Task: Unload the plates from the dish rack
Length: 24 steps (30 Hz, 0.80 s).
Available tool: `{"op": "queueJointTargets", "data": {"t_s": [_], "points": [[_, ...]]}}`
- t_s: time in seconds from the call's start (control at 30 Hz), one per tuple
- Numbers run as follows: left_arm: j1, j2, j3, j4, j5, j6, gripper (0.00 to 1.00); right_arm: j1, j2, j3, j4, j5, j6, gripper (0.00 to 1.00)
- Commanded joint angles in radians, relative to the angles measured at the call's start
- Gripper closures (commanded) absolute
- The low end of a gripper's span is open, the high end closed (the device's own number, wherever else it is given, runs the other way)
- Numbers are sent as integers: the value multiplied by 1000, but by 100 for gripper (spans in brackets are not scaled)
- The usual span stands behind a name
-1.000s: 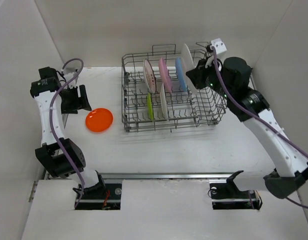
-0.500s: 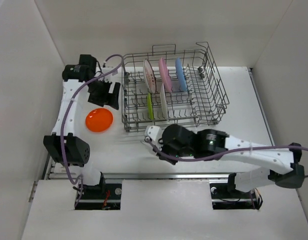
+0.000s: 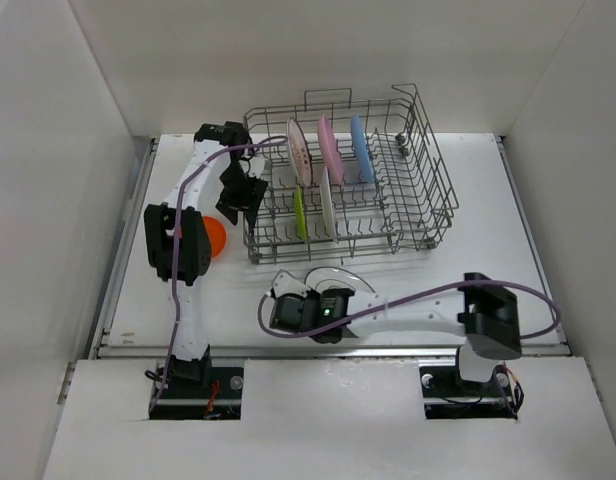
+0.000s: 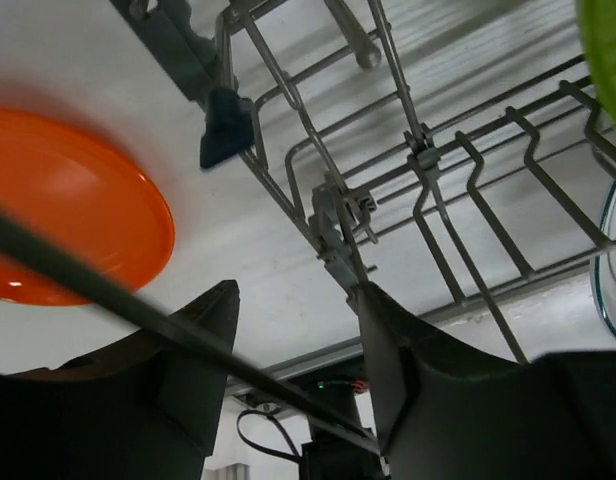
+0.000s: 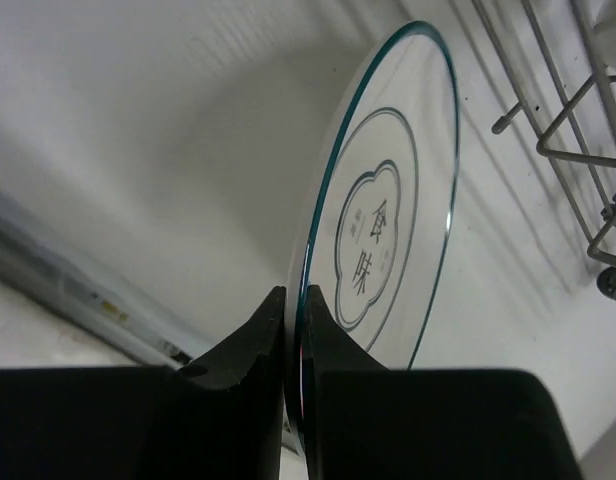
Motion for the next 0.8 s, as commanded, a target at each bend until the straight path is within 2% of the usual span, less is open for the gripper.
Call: {"op": "queueJointTargets", "data": {"t_s": [0.0, 0.03, 0.07, 0.1, 0.13, 0.17, 0.2, 0.23, 0.33, 0.43, 0.47, 0.5, 0.57, 0.6, 0.77], "points": [[-6, 3, 46, -67, -5, -14, 54, 12, 108, 42, 32, 39, 103, 94], [-6, 12, 56, -67, 4, -14, 68, 12, 162, 66, 32, 39, 115, 94], [-6, 31, 56, -67, 4, -14, 74, 12, 183, 79, 20, 39, 134, 86], [-6, 40, 72, -67, 4, -14, 80, 12, 199, 89, 20, 39, 143, 86], [-6, 49, 72, -67, 13, -14, 85, 12, 210, 111, 20, 39, 143, 79], [-6, 49, 85, -67, 13, -14, 95, 12, 219, 111, 20, 39, 143, 76], [-6, 63, 86, -67, 13, -14, 99, 12, 219, 128, 20, 27, 143, 73], [-6, 72, 111, -54, 13, -23, 100, 12, 219, 128, 43, 18, 143, 63], [-6, 83, 156, -33, -39, -34, 100, 12, 219, 148, 64, -22, 134, 48], [-6, 74, 167, -33, -39, -45, 100, 12, 208, 148, 86, -53, 125, 23], [-15, 74, 158, -33, -16, -45, 99, 12, 208, 148, 86, -62, 125, 19], [-15, 57, 149, -24, -16, -45, 96, 12, 191, 148, 95, -62, 125, 11], [-15, 23, 124, -24, -7, -45, 88, 12, 150, 148, 95, -76, 116, 3], [-15, 11, 124, -24, -7, -57, 82, 12, 132, 157, 109, -94, 103, 0], [-15, -116, 124, 34, -16, -80, 64, 12, -52, 197, 152, -157, 85, 0]]}}
